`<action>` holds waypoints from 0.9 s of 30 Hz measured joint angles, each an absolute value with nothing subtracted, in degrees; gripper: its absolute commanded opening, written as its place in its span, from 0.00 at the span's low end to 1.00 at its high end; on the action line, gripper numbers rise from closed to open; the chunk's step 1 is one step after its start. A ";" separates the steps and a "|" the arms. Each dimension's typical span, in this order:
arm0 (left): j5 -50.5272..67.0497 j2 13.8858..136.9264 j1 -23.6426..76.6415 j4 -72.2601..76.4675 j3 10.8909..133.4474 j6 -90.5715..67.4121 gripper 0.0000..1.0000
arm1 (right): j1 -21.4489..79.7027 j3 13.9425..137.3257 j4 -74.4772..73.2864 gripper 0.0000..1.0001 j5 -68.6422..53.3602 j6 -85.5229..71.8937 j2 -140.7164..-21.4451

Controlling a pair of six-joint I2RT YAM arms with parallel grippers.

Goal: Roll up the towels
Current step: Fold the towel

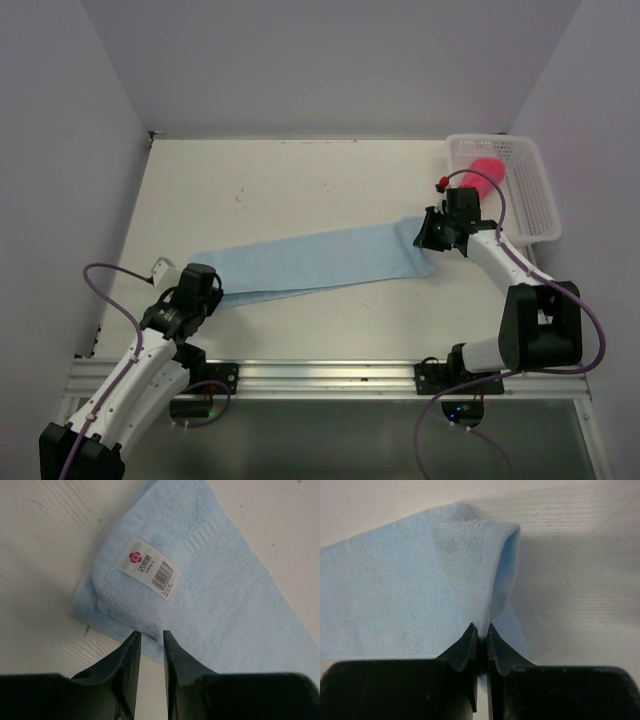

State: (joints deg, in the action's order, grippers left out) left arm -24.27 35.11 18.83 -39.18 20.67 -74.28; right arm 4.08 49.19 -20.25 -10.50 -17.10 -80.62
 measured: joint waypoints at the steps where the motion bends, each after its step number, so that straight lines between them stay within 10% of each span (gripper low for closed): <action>1: -24.21 35.11 18.83 -39.22 20.69 -74.11 0.31 | 4.08 49.19 -20.27 0.00 -10.50 -17.10 -80.62; 27: -14.52 45.32 18.83 -28.05 36.47 -46.17 0.42 | 4.08 54.48 -27.49 0.00 -6.07 -16.45 -77.10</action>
State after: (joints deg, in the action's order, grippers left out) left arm -14.52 45.32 18.83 -28.05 36.47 -46.17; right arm 4.08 54.48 -27.49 -6.07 -16.45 -77.10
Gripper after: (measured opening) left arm 0.412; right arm 0.088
